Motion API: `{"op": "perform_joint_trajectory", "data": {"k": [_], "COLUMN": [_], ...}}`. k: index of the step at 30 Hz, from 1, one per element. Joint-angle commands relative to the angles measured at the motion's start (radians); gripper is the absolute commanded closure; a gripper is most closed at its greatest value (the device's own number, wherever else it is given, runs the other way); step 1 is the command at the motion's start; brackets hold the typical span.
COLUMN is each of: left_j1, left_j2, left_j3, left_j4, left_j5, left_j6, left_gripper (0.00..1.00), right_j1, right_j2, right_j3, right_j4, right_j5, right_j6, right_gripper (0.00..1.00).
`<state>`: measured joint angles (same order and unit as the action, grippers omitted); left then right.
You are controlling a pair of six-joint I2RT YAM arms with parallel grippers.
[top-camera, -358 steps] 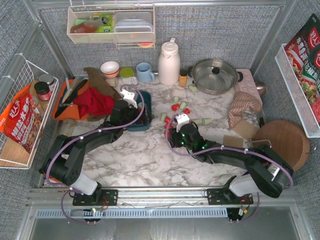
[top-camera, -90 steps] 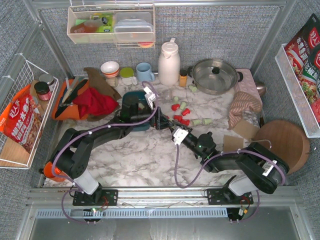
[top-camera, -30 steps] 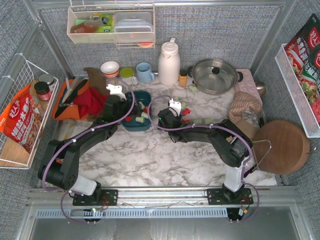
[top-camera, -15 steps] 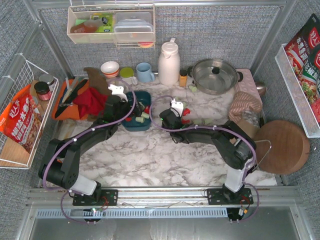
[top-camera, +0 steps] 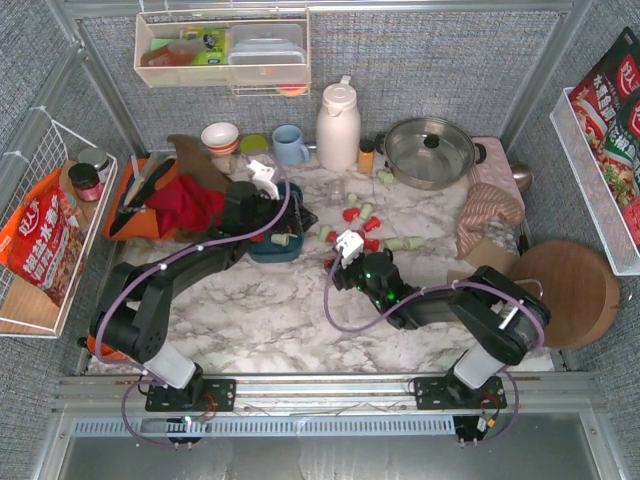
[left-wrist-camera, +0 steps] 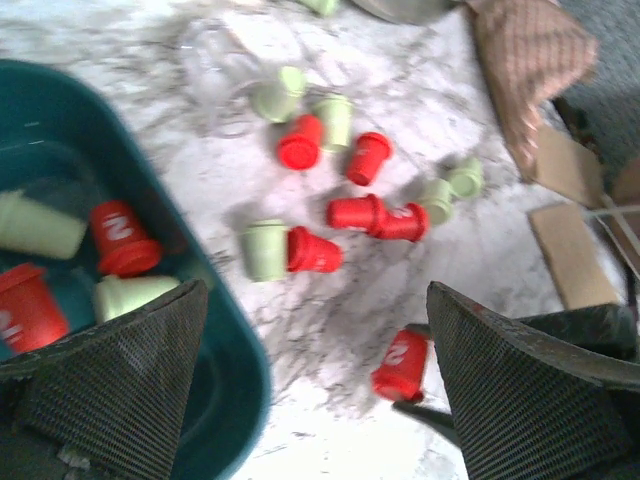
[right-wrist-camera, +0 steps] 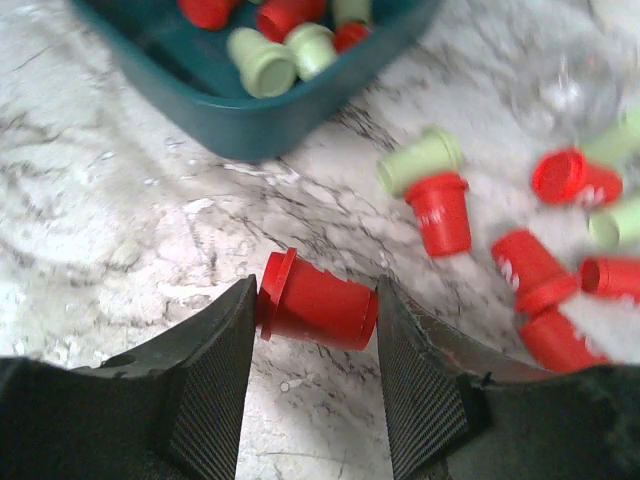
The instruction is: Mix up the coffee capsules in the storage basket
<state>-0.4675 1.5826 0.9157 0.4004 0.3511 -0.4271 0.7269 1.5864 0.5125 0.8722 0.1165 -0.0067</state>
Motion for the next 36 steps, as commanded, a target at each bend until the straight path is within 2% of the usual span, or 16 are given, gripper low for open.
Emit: {"op": "perform_joint_trajectory", "data": {"k": [1,10,23,31,36], "left_j1": [-0.047,-0.120,-0.124,-0.125,-0.140], "left_j2": [0.028,0.066,0.045,0.049,0.068], "left_j3": [0.046,0.062,0.062,0.061,0.073], "left_j4": [-0.027,-0.081,-0.064,-0.035,-0.028], "left_j5": [0.144,0.237,0.345,0.446,0.466], "left_j6": [0.024,0.091,0.114,0.123,0.116], "left_gripper": [0.05,0.22,0.26,0.27,0.28], "right_j1": [0.004,0.005,-0.006,-0.009,-0.010], "right_j2": [0.032,-0.056,-0.132,-0.196,-0.217], "right_j3": [-0.089,-0.116,-0.148,-0.158,-0.147], "right_j4": [0.511,0.495,0.417,0.350,0.309], "right_j5": [-0.228,-0.215,-0.166,-0.172,-0.230], "right_j6": [-0.371,-0.523,-0.570,-0.576,-0.568], "right_gripper": [0.53,0.53,0.53,0.54,0.54]}}
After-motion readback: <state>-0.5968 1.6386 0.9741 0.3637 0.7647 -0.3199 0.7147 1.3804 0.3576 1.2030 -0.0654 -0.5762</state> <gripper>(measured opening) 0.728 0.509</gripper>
